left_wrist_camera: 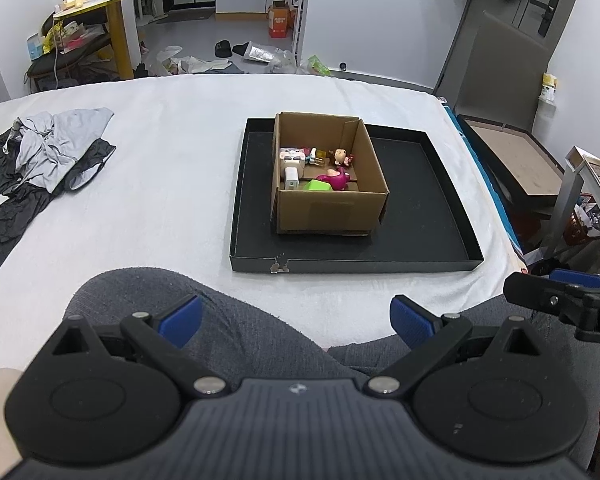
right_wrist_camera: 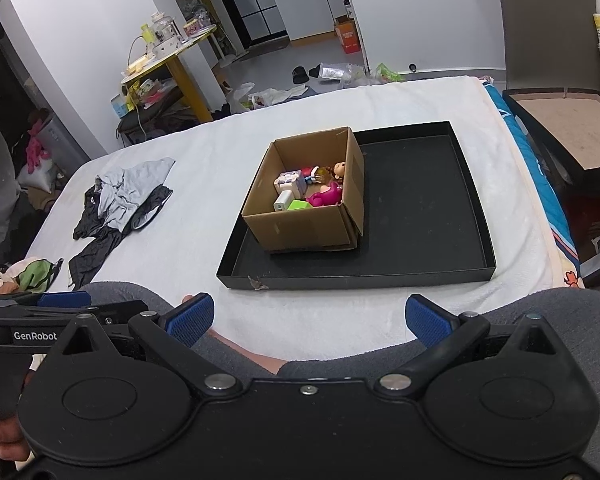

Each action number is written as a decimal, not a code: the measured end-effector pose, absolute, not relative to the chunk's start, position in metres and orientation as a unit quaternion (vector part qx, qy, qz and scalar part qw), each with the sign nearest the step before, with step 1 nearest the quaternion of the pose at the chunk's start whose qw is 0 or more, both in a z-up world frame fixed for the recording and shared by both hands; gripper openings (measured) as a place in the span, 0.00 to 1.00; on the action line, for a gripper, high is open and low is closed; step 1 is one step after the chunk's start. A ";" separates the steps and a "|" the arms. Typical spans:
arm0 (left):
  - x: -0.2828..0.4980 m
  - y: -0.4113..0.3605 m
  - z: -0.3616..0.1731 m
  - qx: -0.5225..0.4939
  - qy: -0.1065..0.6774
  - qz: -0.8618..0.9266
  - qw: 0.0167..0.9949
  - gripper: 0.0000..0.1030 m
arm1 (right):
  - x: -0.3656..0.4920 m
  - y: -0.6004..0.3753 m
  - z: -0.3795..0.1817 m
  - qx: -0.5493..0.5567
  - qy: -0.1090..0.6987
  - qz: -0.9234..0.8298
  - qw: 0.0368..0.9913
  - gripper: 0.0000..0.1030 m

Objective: Organize rigid objects

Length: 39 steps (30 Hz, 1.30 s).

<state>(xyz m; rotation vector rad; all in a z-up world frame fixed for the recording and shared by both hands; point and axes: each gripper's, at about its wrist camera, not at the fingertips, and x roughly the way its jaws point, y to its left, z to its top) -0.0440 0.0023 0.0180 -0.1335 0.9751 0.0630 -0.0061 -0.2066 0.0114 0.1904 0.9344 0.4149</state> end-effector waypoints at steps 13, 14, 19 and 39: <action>-0.044 0.000 0.019 -0.056 0.470 0.029 0.880 0.97 | -0.007 -0.206 0.011 0.091 0.448 0.202 0.866 1.00; -0.044 0.000 0.019 -0.057 0.470 0.029 0.880 0.97 | -0.007 -0.206 0.011 0.091 0.447 0.202 0.866 1.00; -0.044 0.001 0.018 -0.057 0.472 0.028 0.879 0.97 | -0.007 -0.206 0.010 0.092 0.448 0.201 0.866 1.00; -0.044 0.003 0.013 -0.068 0.477 0.026 0.876 0.97 | -0.009 -0.205 0.009 0.092 0.448 0.203 0.866 1.00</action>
